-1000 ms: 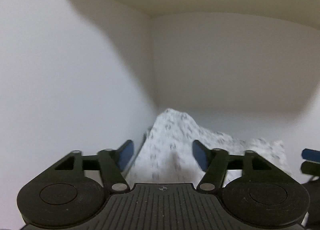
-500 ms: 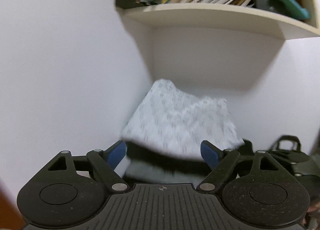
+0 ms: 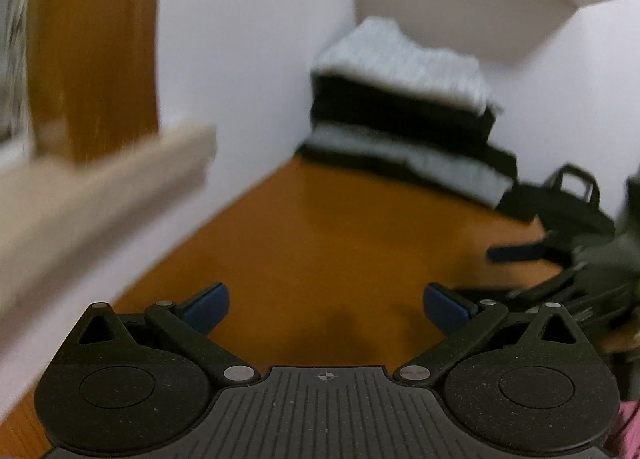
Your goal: Fold clothes
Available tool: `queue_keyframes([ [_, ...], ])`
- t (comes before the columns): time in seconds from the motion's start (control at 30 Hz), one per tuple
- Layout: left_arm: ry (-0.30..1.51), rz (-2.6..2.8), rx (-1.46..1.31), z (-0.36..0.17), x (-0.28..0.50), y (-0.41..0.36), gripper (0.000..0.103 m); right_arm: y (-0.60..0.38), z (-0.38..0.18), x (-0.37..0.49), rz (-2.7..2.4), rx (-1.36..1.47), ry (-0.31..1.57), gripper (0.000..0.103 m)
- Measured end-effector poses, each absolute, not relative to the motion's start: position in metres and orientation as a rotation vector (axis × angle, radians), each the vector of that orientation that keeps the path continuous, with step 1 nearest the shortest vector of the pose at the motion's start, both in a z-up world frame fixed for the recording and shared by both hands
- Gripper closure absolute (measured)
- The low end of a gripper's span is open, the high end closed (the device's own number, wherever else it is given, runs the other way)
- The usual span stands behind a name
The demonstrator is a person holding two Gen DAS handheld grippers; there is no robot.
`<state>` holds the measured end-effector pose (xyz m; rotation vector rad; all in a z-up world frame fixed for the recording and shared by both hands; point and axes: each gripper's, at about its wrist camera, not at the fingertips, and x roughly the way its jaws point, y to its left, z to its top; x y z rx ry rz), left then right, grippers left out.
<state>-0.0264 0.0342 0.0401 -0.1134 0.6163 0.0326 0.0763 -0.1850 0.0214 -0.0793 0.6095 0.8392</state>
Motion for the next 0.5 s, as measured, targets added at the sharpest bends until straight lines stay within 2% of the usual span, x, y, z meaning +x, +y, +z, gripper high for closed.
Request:
queue_keyframes([
  [0.17, 0.647, 0.048, -0.089, 0.013, -0.022, 0.051, 0.000, -0.163, 0.008, 0.053, 0.748, -0.156, 0.641, 0.000],
  [0.5, 0.694, 0.014, -0.037, 0.004, -0.012, 0.046, 0.000, -0.159, 0.004, 0.028, 0.437, -0.125, 0.668, 0.000],
])
